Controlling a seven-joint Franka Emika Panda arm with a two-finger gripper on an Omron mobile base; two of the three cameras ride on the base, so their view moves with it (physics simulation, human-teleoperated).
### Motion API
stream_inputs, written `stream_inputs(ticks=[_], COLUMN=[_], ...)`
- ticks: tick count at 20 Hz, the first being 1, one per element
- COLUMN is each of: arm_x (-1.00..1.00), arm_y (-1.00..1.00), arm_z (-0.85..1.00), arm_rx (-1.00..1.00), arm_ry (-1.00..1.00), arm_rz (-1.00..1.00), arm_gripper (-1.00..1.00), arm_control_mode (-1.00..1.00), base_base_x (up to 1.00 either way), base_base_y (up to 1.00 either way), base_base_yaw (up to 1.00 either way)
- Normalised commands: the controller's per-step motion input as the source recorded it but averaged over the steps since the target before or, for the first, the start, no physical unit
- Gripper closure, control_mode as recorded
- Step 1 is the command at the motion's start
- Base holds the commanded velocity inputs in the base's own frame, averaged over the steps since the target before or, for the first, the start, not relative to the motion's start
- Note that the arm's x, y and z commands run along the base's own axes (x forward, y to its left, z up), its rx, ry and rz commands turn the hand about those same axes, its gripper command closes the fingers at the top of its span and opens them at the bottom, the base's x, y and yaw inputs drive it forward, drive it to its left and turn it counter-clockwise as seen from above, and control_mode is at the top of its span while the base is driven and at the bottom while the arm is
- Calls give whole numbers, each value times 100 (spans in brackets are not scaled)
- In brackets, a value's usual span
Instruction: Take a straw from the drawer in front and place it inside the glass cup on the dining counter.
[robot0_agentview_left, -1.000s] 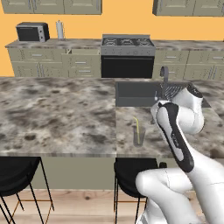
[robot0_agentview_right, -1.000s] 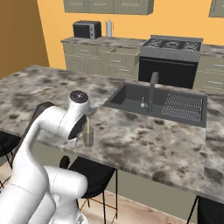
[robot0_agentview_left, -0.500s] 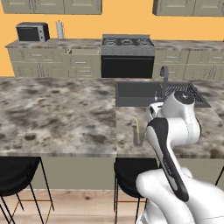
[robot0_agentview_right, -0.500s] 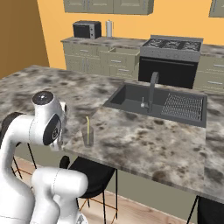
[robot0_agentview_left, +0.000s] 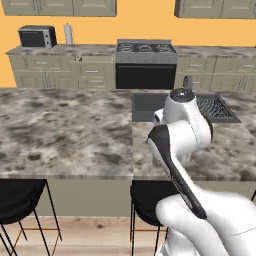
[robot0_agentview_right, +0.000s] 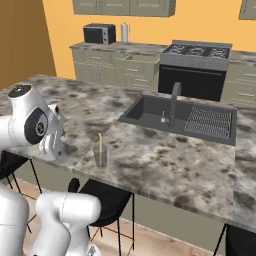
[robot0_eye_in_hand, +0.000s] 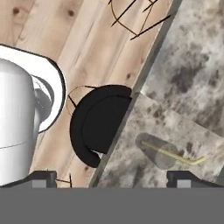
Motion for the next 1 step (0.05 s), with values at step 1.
stream_inputs(ticks=[1], arm_x=[0], arm_y=[0], arm_z=[10], arm_rx=[-6], arm_ry=[5], arm_rz=[0], arm_gripper=[-100], arm_control_mode=[-100], base_base_x=[0], base_base_y=[0], base_base_yaw=[0])
